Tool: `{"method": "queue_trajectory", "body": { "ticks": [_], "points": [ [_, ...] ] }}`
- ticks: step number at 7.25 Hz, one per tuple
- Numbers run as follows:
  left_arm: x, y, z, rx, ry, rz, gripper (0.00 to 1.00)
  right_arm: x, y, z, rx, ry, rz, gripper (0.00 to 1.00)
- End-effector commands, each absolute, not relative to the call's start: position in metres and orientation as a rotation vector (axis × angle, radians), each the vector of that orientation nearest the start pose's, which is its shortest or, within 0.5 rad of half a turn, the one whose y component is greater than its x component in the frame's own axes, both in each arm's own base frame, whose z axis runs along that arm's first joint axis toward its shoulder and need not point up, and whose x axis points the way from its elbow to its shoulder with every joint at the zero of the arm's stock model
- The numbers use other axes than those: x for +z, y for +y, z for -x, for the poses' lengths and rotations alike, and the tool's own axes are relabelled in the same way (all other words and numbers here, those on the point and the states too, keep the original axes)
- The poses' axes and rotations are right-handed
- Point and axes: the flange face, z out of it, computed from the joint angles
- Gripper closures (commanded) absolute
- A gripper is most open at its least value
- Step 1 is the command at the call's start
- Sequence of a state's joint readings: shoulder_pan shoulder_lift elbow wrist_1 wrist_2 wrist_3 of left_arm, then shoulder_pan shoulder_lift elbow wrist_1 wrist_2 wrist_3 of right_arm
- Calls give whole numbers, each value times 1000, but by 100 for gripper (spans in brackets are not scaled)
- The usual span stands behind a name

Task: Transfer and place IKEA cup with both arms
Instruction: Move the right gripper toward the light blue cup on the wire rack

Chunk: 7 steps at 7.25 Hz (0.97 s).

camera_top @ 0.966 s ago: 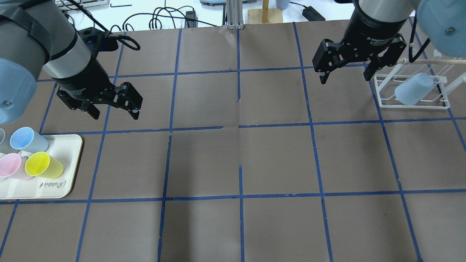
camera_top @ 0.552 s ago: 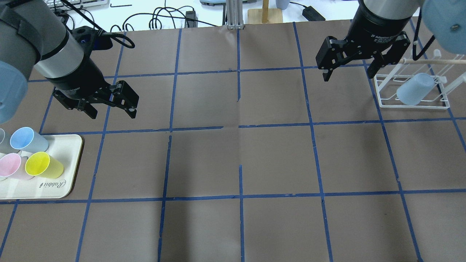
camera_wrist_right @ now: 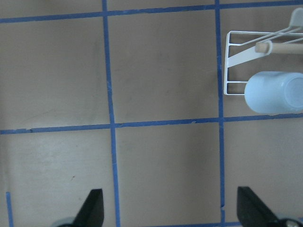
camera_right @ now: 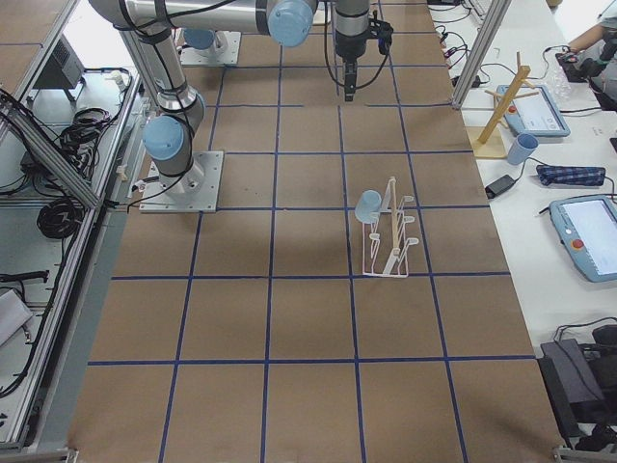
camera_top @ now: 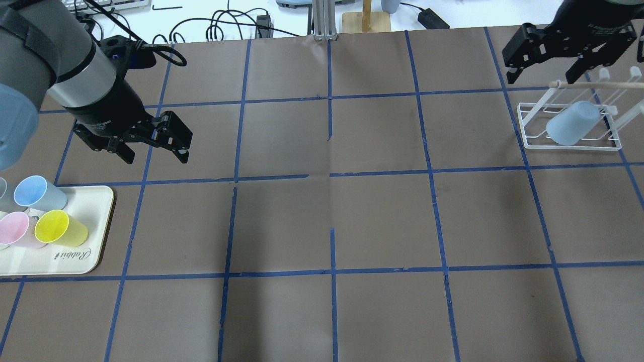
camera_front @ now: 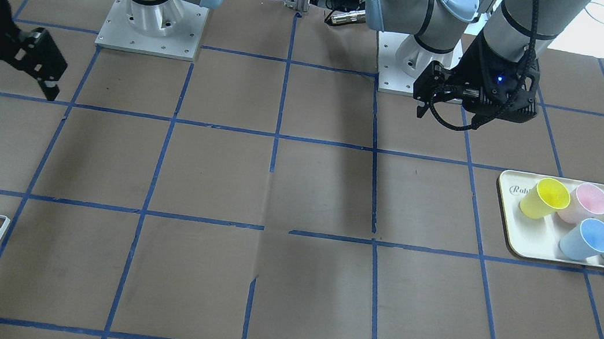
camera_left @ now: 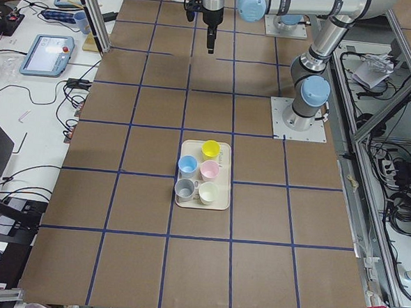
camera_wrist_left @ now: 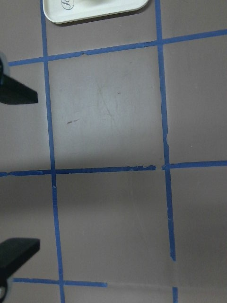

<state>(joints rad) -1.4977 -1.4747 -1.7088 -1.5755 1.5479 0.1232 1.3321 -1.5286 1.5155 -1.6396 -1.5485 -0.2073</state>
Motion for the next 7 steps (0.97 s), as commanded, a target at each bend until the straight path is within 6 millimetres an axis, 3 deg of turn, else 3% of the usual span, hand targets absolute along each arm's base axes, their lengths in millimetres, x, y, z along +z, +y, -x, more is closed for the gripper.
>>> {"method": "queue_trajectory", "body": {
  "ticks": [1, 3, 4, 5, 7],
  "points": [
    [464, -454, 107, 76, 3170, -91, 0, 465, -556, 61, -71, 3129, 172, 0],
    [470, -456, 107, 59, 3169, -87, 0, 433, -568, 127, -89, 3120, 354, 0],
    [469, -455, 107, 64, 3171, -87, 0, 413, -576, 143, -118, 3132, 337, 0],
    [469, -454, 108, 61, 3177, -89, 0, 380, -588, 153, -98, 3124, 345, 0],
    [470, -454, 108, 63, 3177, -82, 0, 350, -601, 169, -101, 3127, 331, 0]
  ]
}}
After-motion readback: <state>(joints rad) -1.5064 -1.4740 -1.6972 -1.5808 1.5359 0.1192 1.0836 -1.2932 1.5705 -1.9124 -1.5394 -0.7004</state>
